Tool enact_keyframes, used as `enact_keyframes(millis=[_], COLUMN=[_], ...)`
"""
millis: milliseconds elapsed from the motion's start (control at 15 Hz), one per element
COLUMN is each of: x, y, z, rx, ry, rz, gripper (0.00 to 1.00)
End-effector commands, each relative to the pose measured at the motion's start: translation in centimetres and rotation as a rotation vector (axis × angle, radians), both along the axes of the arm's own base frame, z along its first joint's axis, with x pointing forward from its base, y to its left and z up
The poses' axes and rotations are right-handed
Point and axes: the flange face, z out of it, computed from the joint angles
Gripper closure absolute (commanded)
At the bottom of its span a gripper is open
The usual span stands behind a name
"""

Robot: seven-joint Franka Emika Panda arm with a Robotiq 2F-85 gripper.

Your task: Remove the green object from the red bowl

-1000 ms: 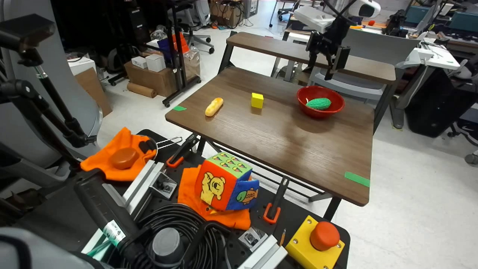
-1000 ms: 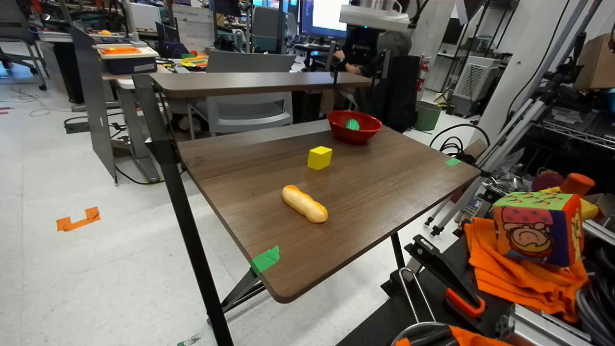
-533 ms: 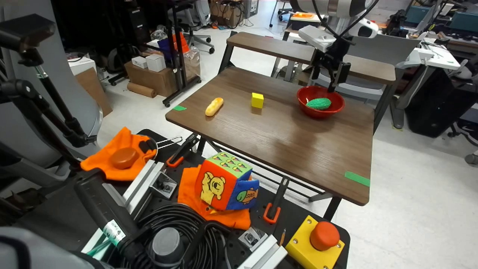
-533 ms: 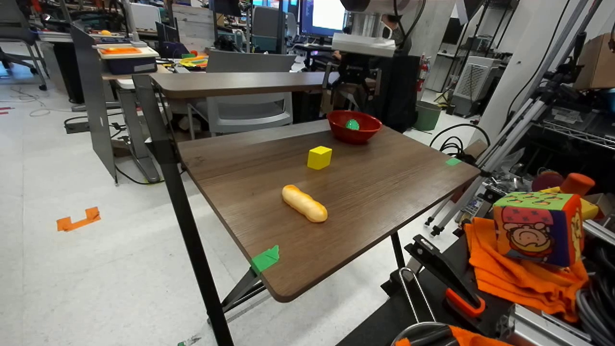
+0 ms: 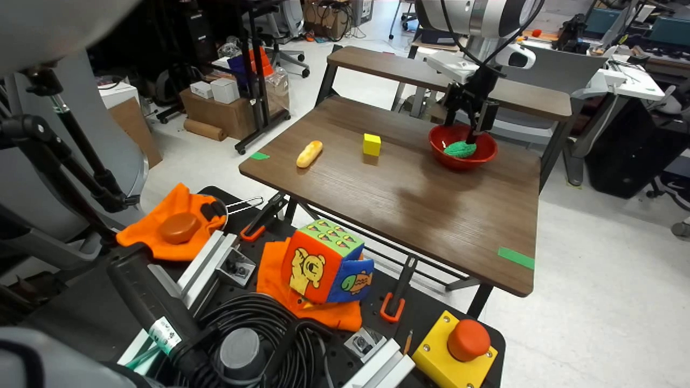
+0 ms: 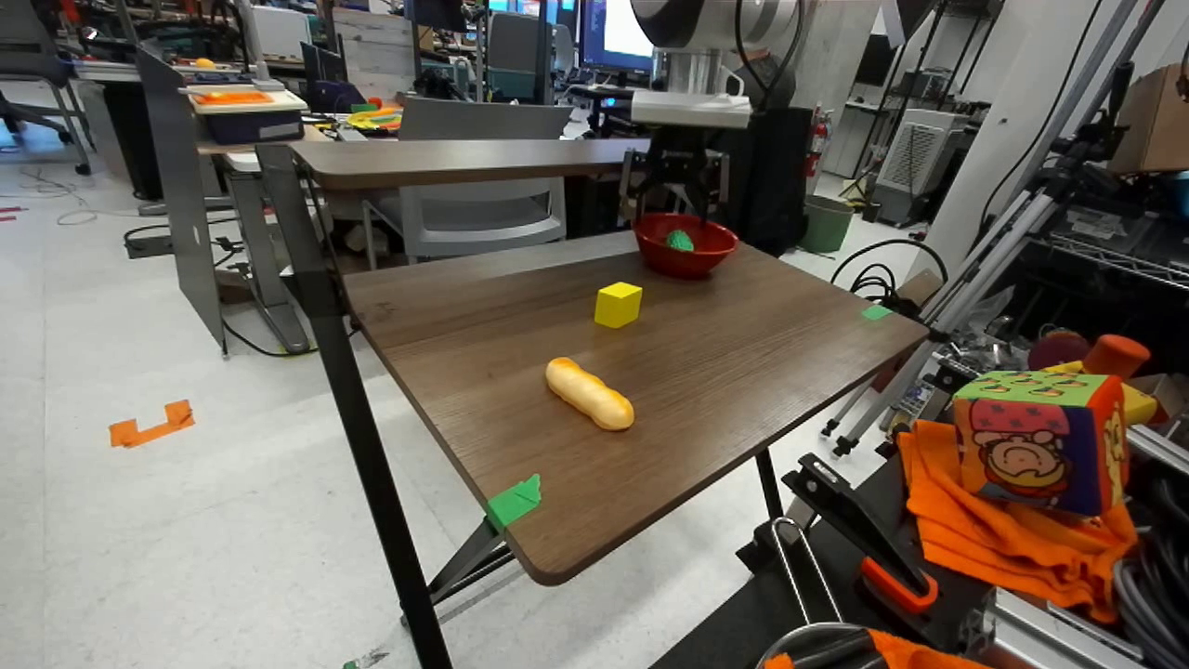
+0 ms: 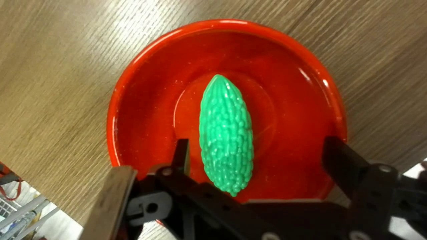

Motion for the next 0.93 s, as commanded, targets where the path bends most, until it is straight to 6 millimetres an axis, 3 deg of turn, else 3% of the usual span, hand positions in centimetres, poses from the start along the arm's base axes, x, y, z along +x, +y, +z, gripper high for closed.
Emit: enact_keyframes(millis=[0, 667, 733, 867], x=[0.7, 0.6, 0.5, 0.5], y=[0.3, 1.3, 1.3, 1.5], z=[-0.5, -3.6, -3.8, -3.9], rx=[-0.015, -0.099, -0.108, -0.118], ry=[0.017, 0.043, 0.048, 0.055], rz=[-0.015, 0.022, 0.027, 0.041], gripper=[0.0, 0.0, 0.25, 0.32])
